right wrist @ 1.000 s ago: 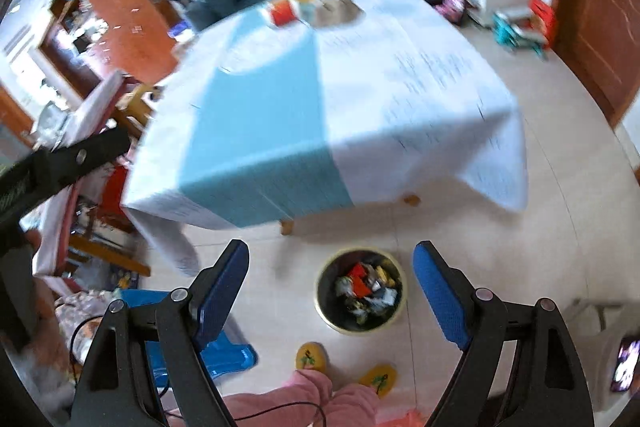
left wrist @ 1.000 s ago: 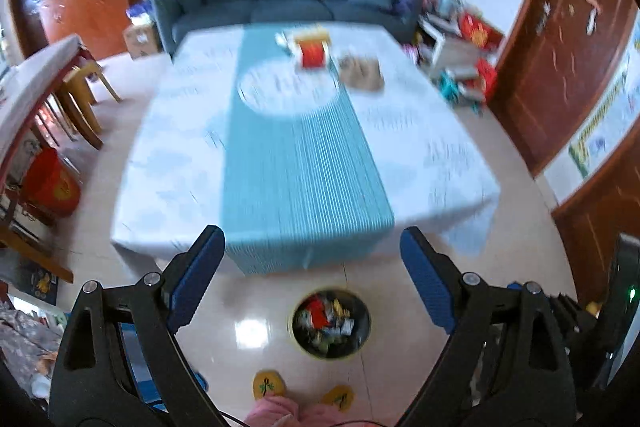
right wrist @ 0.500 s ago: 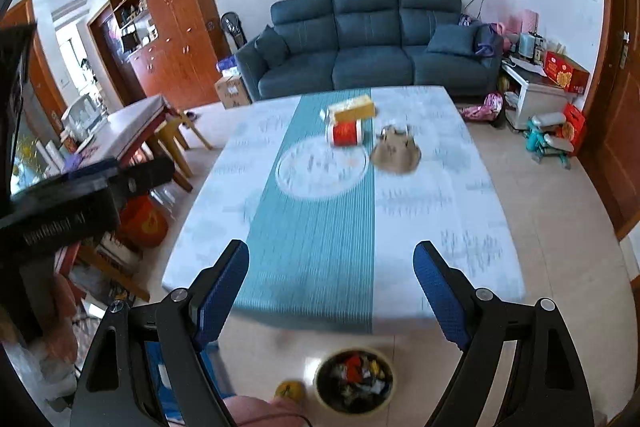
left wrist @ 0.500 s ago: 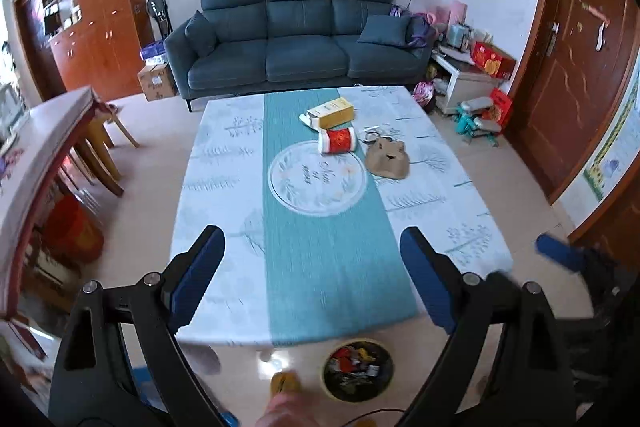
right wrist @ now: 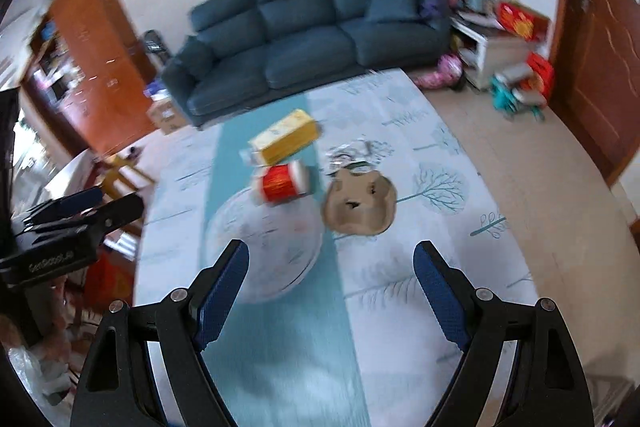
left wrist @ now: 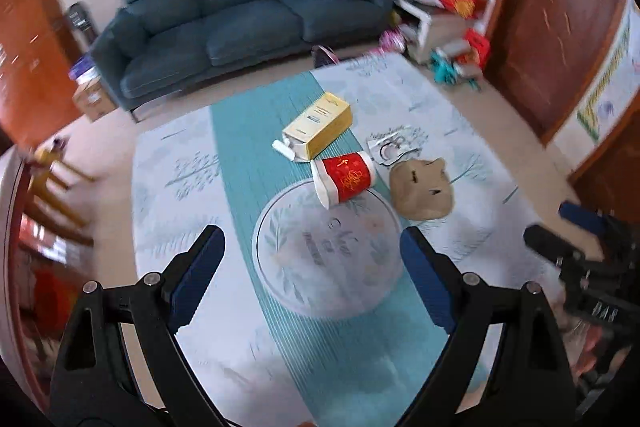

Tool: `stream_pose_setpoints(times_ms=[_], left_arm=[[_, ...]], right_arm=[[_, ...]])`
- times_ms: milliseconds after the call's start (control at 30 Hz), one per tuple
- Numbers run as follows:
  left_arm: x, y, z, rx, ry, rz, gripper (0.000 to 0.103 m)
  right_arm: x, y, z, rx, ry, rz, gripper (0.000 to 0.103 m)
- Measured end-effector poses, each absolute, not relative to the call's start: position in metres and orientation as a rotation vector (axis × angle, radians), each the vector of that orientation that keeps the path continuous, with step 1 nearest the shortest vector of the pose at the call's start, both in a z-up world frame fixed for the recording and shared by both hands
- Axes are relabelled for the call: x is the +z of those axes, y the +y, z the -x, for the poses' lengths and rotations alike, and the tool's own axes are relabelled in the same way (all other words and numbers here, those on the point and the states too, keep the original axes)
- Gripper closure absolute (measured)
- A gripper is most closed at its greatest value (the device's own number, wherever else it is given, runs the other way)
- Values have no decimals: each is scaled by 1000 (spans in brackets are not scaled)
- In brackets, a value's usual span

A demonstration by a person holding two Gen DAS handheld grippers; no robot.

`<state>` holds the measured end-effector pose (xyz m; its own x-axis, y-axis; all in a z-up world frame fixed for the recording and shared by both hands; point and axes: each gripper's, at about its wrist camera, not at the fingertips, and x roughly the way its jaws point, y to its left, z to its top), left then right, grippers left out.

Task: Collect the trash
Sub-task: 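Move both tools back up over the table toward the cup and tray, then grasp the red paper cup with the left tool while the right grasps the pulp tray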

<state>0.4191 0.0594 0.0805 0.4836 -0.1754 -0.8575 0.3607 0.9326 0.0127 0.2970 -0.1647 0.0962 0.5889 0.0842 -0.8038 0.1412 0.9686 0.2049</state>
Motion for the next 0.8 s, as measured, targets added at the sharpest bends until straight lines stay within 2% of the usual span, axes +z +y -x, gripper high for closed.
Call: stream_pose_setpoints(times_ms=[133,333,667,700,800], left_arm=[[23,34,-475,-387,1077,-319,15],[-40,6,-508,-425,1116,-402,15],[-85,-29,-508,-462,1036,-598,15],[-87,-31,-508,-462,1027,-609,15],[-96,-42,-509,-466,1004,-655,15]], right_arm=[[43,-178,-356,-116,1006,-309,17],[-23,-180,-414,-172,1059,-328,17],[-86,-168,-464,-204,1136,-331,17],[-89,-168,-466,-209,1141,-330,19],[-98,-168,-470,-224,1161,-318,35]])
